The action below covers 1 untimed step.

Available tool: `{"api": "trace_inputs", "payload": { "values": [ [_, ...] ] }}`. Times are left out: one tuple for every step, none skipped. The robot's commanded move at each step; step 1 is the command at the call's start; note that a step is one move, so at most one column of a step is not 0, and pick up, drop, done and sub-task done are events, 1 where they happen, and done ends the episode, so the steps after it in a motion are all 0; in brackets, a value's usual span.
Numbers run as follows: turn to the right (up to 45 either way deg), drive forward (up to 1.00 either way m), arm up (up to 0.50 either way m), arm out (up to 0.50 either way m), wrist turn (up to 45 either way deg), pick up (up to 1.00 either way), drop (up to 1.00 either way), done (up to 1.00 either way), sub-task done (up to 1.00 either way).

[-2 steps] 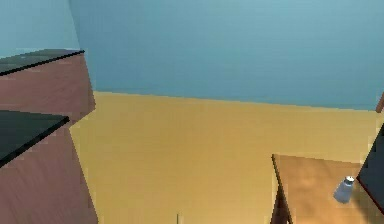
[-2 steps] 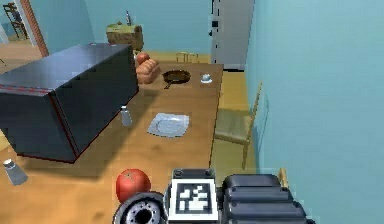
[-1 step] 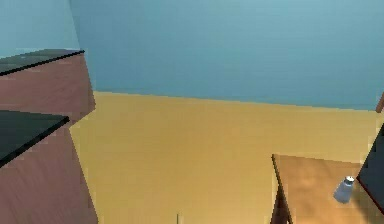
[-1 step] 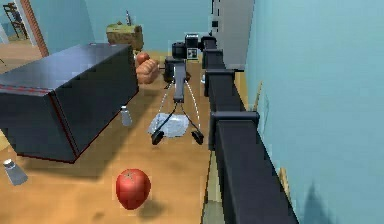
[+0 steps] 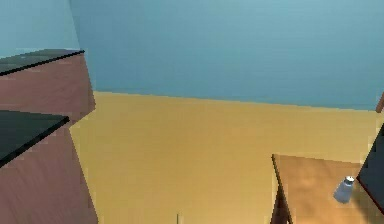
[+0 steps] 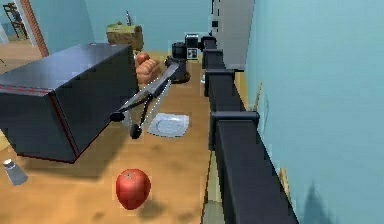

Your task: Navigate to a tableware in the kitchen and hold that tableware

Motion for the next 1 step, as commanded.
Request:
{"api": "trace_inputs", "payload": {
  "values": [
    [0.0,0.00,0.00,0.00,45.0,0.00,0.00,0.00,0.00]
  ]
}}
